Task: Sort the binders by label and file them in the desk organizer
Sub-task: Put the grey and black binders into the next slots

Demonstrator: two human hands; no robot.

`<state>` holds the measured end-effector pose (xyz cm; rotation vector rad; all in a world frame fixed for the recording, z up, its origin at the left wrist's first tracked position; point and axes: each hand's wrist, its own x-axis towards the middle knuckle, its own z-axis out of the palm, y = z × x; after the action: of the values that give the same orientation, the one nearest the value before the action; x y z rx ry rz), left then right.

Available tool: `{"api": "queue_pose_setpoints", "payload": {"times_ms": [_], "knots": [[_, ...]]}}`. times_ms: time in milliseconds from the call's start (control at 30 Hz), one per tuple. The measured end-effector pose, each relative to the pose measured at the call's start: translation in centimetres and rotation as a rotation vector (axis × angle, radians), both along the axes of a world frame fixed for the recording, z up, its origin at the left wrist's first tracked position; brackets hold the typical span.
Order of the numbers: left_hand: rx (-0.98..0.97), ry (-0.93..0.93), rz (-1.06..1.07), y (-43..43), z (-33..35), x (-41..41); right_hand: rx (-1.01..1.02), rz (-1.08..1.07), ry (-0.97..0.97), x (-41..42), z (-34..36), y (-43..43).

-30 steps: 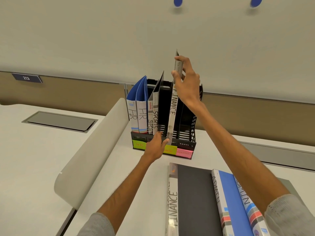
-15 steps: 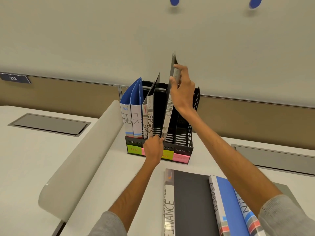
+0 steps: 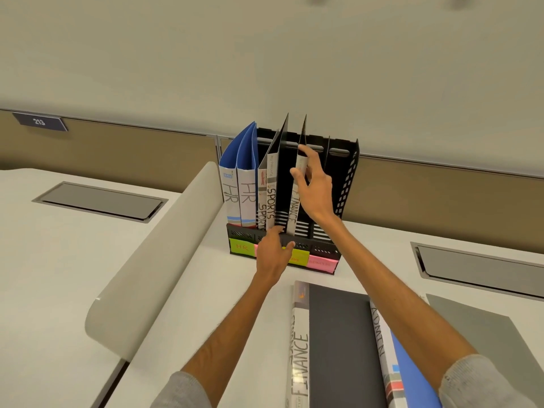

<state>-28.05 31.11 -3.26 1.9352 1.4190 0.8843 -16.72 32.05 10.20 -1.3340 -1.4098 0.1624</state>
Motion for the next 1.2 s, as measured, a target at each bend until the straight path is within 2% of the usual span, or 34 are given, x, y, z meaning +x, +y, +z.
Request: {"api": "queue_pose_setpoints", "payload": {"times_ms": [200,300,400,533,633,833,967,1200], "knots": [[-0.029,-0.103,0.035,-4.0,-1.1,-1.6,-0.179,0.108,0.139,1.2,-1.4,-2.3],[-0.058,0.012,0.061,-6.0,-2.2,-2.9,-0.266,0.098,0.183,1.6,-4.1,-5.2],[-0.141,0.045,0.051,-8.0,-3.3,-4.2,-0.362,0.051,0.157,1.3,-7.9,-8.7],[-0.112,0.148,0.063,-10.4,-3.9,-5.4,-0.486,-0.021,0.223,0.9,-12.0,-13.2],[-0.104,0.231,0.076,-12.2,-4.1,-6.2,-0.551,-0.104,0.214,0.0,-14.7,-17.0],[-0.226,0.326,0.034,-15.5,-5.0,-7.2,-0.64,-0.219,0.126,-1.2,-18.7,-23.8],[-0.259,0.317,0.016,-18.3,-5.9,-7.1,-0.669,-0.269,0.128,-1.7,-20.1,-26.4],[-0.321,0.198,-0.05,-22.1,-7.7,-6.7,-0.697,-0.251,0.063,-2.8,-22.2,-28.7]]}}
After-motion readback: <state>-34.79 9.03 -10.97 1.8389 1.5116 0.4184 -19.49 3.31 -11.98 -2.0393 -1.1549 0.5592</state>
